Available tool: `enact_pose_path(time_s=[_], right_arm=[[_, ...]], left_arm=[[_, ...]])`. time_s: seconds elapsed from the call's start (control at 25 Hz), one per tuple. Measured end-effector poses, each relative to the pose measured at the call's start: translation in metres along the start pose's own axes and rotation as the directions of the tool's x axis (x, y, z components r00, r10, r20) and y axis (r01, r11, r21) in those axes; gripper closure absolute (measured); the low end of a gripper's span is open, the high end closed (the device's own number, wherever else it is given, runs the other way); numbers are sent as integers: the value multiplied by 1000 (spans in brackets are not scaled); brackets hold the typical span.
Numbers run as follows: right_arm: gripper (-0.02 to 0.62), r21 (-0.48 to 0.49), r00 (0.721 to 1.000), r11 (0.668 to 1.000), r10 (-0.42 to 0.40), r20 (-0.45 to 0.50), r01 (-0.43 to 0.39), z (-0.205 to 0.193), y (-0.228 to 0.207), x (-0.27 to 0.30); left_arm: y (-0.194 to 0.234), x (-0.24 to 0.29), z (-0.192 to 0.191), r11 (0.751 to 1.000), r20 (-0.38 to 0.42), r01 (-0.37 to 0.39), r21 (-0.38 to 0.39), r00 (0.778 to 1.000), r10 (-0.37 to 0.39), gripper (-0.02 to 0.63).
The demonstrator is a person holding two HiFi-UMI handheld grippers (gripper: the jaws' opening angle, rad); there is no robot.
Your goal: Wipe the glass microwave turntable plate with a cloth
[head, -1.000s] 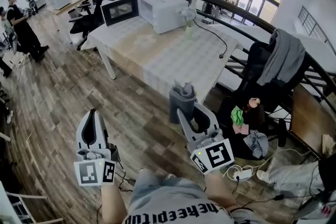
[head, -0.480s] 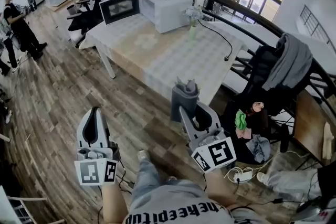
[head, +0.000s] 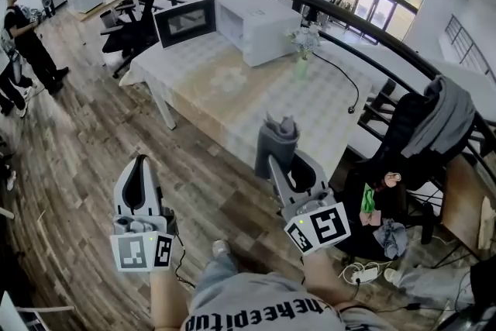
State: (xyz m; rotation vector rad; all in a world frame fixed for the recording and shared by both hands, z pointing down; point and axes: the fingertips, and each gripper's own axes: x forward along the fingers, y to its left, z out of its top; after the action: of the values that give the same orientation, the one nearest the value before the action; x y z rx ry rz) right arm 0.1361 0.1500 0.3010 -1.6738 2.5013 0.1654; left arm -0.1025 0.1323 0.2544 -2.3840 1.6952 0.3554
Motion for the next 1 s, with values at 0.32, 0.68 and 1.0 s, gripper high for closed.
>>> enact_pose_path(time_s=[0.32, 0.68, 1.0], right_arm=[[483, 3, 1000, 1000, -16, 3, 16, -10, 9, 84], [483, -9, 998, 999, -54, -14, 54, -25, 18, 138], [483, -6, 996, 998, -55, -64, 55, -47, 10, 175]], left_arm=[[63, 59, -15, 1000, 5, 25, -11, 1000, -25, 594], [110, 96, -28, 996, 30, 84, -26, 996, -83, 594], [129, 125, -55, 995, 14, 80, -60, 997, -80, 594]])
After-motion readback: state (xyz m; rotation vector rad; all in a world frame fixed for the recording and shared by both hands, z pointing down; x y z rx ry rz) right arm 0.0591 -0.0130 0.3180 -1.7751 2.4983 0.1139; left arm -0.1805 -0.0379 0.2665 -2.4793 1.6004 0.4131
